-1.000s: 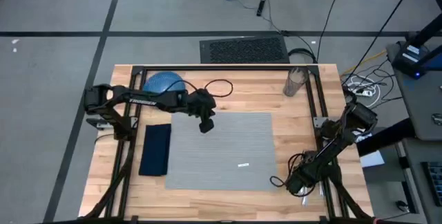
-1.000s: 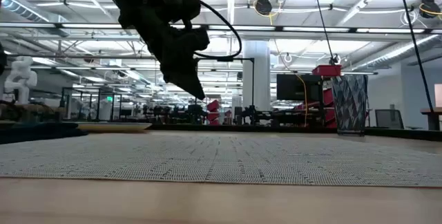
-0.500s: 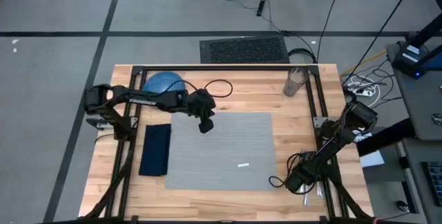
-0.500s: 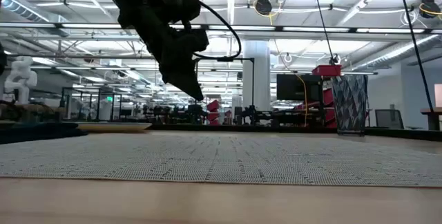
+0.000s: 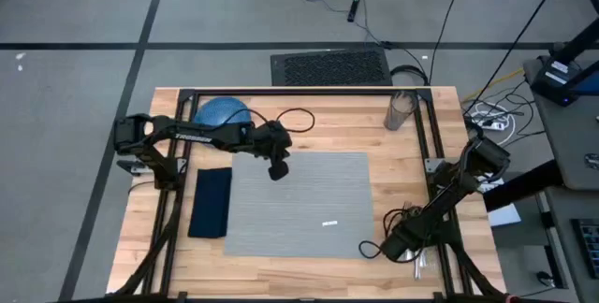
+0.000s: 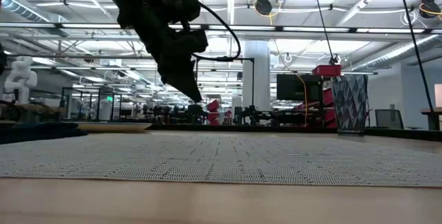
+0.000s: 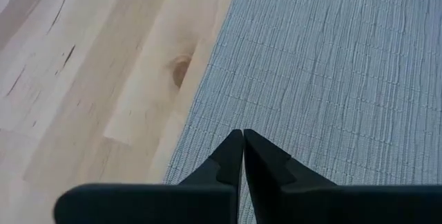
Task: Set table place
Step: Adjust the silver spoon
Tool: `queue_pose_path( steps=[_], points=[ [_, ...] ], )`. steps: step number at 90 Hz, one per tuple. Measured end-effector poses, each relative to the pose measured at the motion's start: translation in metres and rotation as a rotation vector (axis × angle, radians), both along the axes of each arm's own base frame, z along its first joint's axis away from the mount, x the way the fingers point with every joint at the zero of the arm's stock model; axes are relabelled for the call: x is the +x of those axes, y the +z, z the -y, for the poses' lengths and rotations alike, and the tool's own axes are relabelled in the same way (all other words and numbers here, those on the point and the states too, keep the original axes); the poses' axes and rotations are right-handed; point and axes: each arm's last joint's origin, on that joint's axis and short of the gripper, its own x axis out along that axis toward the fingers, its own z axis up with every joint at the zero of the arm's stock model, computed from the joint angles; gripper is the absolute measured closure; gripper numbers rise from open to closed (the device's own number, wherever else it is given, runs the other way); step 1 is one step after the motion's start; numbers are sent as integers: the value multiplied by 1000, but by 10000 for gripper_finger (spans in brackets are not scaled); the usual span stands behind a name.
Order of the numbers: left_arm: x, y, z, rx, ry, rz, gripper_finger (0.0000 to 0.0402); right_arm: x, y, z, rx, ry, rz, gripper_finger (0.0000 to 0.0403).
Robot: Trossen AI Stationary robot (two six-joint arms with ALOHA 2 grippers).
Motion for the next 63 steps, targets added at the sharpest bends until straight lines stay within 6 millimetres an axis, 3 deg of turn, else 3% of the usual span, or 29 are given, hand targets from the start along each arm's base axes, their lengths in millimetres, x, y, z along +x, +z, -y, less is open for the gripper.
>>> queue_pose_path(
  steps=[25, 63],
  points=[
    [0, 0, 0, 1, -1, 1, 402, 21, 7, -6, 116, 33, 124, 403],
    [0, 0, 0, 5, -7, -1, 402, 39, 10, -2, 136, -27, 201, 403]
  ],
)
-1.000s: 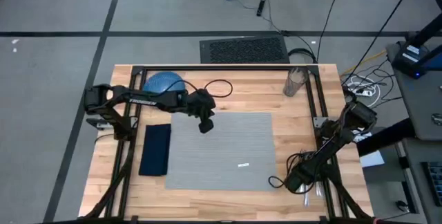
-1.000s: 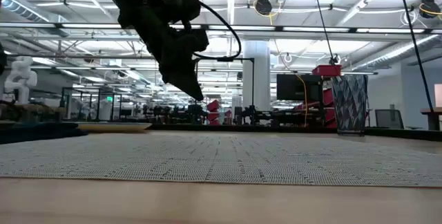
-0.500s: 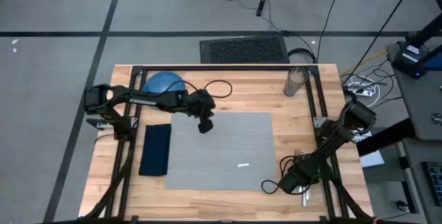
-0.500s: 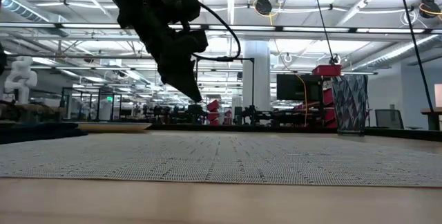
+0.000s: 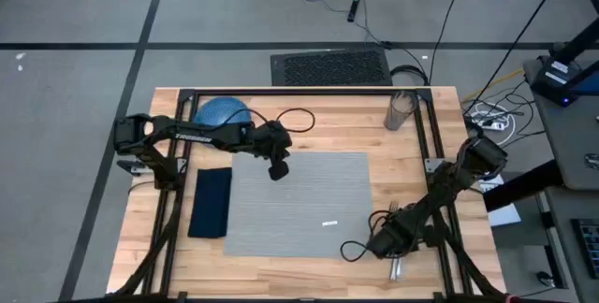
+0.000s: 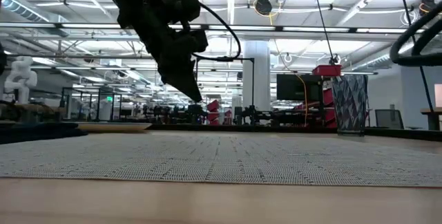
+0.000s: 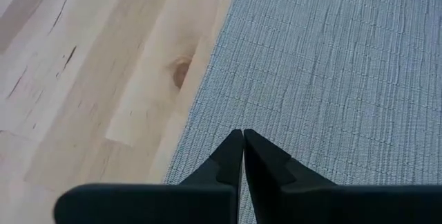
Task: Set table place
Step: Adjust the silver spoon, then put the silver fork on the left side of the gray placemat
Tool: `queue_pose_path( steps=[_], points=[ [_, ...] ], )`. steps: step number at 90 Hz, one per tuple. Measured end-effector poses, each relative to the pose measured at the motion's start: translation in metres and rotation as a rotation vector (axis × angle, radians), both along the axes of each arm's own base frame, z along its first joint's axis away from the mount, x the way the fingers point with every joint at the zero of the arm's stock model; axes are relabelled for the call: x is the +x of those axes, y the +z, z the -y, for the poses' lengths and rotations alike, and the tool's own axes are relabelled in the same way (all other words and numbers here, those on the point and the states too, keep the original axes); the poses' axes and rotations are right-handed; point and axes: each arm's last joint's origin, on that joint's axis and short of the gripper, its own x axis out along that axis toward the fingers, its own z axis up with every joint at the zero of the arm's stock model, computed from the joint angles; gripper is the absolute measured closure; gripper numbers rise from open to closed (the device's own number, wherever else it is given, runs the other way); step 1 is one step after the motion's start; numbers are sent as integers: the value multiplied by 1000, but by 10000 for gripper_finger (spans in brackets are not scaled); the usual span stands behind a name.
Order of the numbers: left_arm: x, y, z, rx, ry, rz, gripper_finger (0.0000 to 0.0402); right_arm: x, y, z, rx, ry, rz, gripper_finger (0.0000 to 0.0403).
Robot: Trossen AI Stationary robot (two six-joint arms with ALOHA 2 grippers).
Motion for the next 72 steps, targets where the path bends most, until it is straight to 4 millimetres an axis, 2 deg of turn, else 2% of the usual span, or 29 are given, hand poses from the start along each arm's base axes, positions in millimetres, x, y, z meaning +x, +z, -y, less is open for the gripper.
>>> queue_pose_path(
  steps=[34, 54, 72],
  points=[
    [0, 0, 0, -1, 1, 0, 402, 8, 6, -1, -11, -30, 34, 403],
    [0, 0, 0, -1, 0, -1, 402, 13, 34, -13, -45, -32, -13, 403],
    [0, 0, 0, 0, 0, 0, 402, 29, 56, -23, -86, -76, 119, 403]
  ],
)
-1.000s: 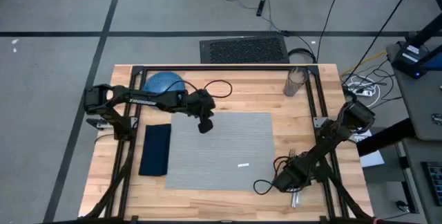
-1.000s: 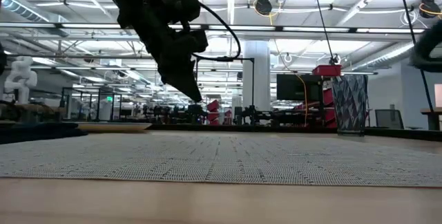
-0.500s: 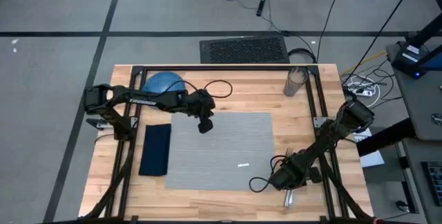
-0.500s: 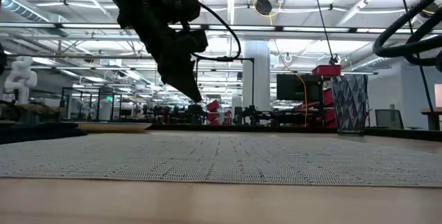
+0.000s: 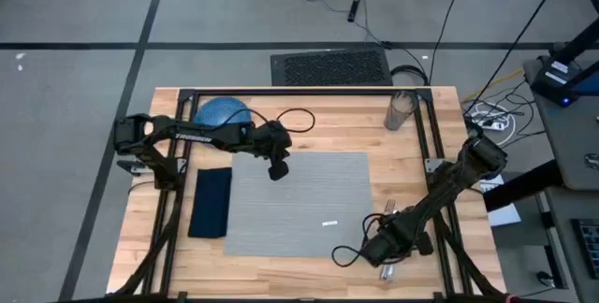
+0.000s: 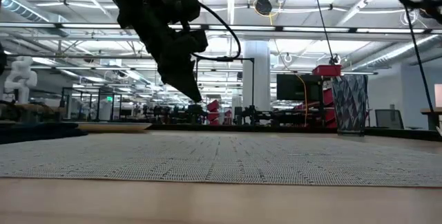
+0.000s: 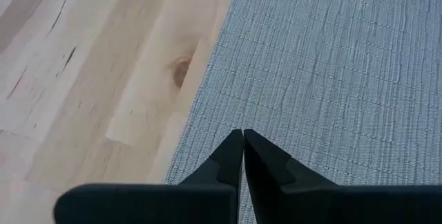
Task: Set table place
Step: Put the silver fork on the left side of the gray placemat
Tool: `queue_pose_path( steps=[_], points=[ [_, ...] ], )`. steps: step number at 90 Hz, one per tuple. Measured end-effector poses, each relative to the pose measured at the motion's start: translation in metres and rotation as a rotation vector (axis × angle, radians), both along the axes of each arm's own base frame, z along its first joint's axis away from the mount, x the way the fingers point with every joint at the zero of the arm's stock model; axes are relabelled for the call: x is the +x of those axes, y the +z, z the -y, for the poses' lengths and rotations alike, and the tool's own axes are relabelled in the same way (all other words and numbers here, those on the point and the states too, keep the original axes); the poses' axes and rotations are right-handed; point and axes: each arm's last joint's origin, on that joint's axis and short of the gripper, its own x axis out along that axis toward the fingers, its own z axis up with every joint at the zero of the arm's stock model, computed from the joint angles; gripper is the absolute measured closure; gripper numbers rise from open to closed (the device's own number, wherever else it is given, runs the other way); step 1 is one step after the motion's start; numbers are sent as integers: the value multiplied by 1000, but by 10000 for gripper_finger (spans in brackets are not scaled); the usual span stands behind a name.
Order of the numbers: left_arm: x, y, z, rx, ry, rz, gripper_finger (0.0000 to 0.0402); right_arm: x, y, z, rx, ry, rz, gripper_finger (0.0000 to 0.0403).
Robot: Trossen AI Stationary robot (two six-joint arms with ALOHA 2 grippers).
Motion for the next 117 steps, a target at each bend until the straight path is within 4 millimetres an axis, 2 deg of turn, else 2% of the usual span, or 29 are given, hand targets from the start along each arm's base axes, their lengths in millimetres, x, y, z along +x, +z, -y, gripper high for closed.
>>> queue_pose_path(
  steps=[16, 30, 51, 69, 80, 103, 117],
  points=[
    [0, 0, 0, 0, 0, 0, 402, 2, -1, -2, -26, -40, 26, 403],
    [0, 0, 0, 0, -1, 0, 402, 5, -10, -11, 18, -19, 30, 403],
    [0, 0, 0, -1, 0, 0, 402, 11, -32, -31, 62, -39, 52, 403],
    [0, 0, 0, -1, 1, 0, 402, 11, -44, -35, 52, -43, -7, 403],
    [0, 0, 0, -1, 1, 0, 402, 14, -51, -26, 18, -61, -66, 403],
    [0, 0, 0, -1, 1, 1, 402, 21, -56, 14, -96, -82, -173, 403],
    [0, 0, 0, -3, 3, 1, 402, 22, -49, 19, -126, -102, -133, 403]
  ],
)
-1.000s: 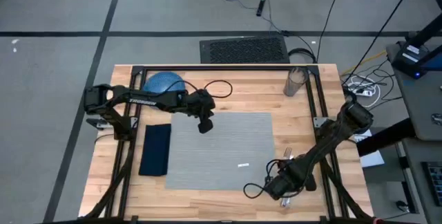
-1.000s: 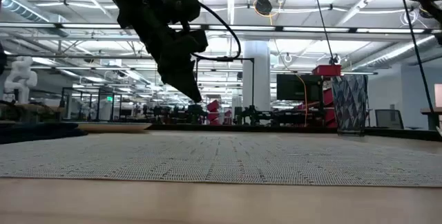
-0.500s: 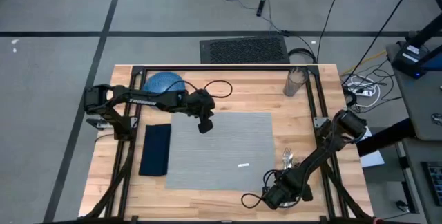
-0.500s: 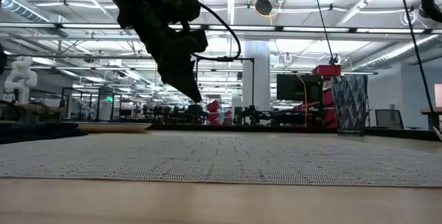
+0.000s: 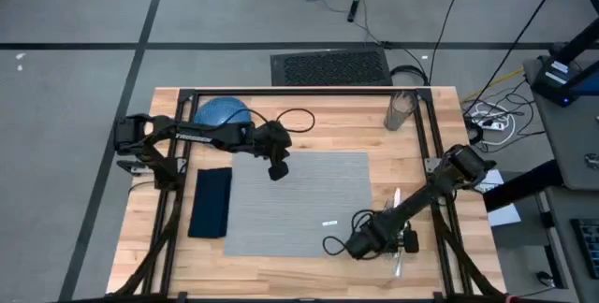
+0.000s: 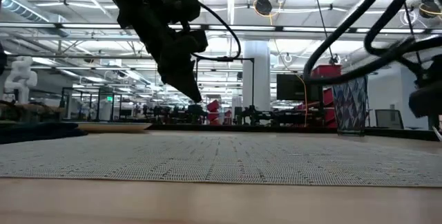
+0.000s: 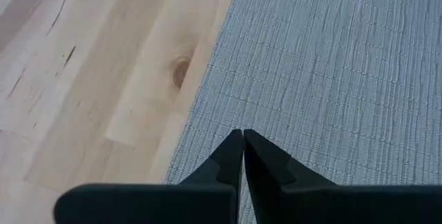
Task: Set table place
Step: Put the silver fork on the left side of the gray placemat
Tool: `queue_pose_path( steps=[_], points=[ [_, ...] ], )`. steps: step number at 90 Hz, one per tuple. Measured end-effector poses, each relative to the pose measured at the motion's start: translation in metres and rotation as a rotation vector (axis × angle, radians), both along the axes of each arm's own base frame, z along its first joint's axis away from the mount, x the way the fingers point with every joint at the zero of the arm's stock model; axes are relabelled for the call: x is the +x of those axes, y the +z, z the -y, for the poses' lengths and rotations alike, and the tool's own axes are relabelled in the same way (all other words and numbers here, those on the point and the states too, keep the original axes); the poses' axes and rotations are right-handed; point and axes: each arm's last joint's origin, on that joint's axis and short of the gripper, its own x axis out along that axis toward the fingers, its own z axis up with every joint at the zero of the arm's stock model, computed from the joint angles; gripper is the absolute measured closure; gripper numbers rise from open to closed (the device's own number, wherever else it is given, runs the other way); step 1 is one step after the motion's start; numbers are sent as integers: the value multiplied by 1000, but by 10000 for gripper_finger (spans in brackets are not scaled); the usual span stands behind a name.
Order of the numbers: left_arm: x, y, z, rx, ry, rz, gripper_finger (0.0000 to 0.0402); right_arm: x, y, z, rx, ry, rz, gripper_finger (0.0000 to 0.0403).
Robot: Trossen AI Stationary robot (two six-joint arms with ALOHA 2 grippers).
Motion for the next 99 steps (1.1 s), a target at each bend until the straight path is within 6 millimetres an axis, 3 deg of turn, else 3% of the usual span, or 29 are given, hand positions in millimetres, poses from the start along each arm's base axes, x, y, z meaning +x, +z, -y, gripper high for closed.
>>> queue_pose_path(
  steps=[33, 49, 66, 77, 85, 99],
  points=[
    [0, 0, 1, -5, 3, 2, 402, -28, 66, 27, -211, -18, 147, 403],
    [8, 6, 6, -144, 63, 111, 402, -44, 90, 42, -317, 26, 206, 403],
    [18, 15, 23, -249, 57, 230, 402, -46, 95, 45, -311, 90, 222, 403],
    [21, 25, 39, -367, -106, 216, 402, -40, 94, 41, -269, 120, 283, 403],
    [21, 31, 52, -479, -216, 161, 402, -36, 93, 38, -260, 156, 323, 403],
    [15, 41, 75, -550, -251, -5, 402, -33, 88, 39, -327, 207, 347, 403]
  ],
)
